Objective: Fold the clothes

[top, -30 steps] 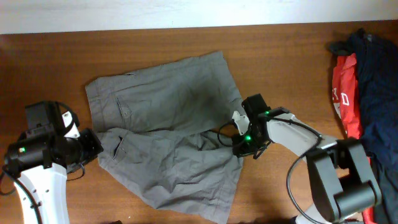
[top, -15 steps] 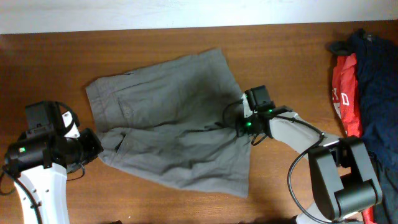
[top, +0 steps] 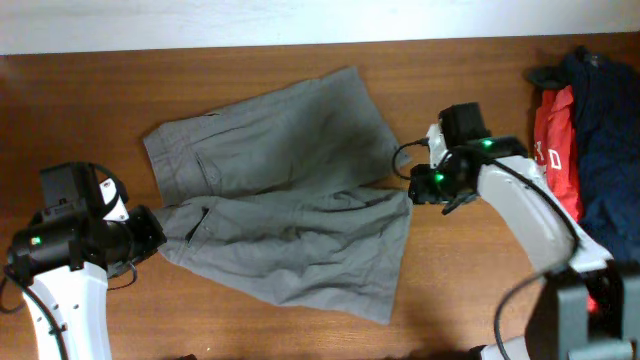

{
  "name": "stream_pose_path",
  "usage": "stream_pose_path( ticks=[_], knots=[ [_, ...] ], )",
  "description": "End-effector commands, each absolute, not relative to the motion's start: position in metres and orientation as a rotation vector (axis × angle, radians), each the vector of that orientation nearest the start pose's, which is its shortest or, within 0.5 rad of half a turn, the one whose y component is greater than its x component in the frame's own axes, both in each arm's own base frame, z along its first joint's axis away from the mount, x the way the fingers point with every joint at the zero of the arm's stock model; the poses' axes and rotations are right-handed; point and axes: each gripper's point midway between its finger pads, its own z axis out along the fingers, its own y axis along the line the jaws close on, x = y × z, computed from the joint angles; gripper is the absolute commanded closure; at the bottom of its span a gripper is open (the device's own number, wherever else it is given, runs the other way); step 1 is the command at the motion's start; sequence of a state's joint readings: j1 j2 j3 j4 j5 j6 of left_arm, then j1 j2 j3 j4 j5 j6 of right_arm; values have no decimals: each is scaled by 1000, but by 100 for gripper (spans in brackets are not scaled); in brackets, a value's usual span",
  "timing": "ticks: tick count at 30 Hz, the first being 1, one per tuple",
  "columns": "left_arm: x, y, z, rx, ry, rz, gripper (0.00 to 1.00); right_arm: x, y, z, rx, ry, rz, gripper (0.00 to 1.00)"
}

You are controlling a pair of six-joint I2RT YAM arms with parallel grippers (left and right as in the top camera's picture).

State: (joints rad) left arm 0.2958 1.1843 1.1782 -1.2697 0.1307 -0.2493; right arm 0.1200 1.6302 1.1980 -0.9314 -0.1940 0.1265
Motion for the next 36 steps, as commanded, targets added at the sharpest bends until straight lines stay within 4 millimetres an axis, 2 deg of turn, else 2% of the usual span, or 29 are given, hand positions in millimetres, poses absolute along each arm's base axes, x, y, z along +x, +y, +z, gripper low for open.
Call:
stream_pose_path(
  ticks=[1, 8, 14, 19, 22, 26, 31, 36],
  knots=[
    [238, 48, 189, -714, 2723, -181, 99, 308, 89, 105, -46, 2976, 492, 44],
    [238, 48, 189, -713, 2723, -181, 99, 247, 94, 92, -18, 3204, 596, 43],
    [238, 48, 189, -713, 2723, -181, 99, 201, 122, 84, -13, 3299, 878, 41],
    [238, 48, 189, -713, 2723, -181, 99, 160, 135, 54, -34, 3405, 834, 39],
    [238, 48, 189, -713, 2723, -181, 99, 147, 143, 35, -61, 3425, 773, 39],
    [238, 48, 189, -713, 2723, -181, 99, 136, 140, 14, -11, 3454, 602, 38],
    [238, 48, 189, -713, 2723, -181, 99, 142, 149, -3, -32, 3376, 634, 36],
    [238, 48, 189, -713, 2724, -181, 99, 131, 149, -7, 10, 3405, 665, 41]
  ],
)
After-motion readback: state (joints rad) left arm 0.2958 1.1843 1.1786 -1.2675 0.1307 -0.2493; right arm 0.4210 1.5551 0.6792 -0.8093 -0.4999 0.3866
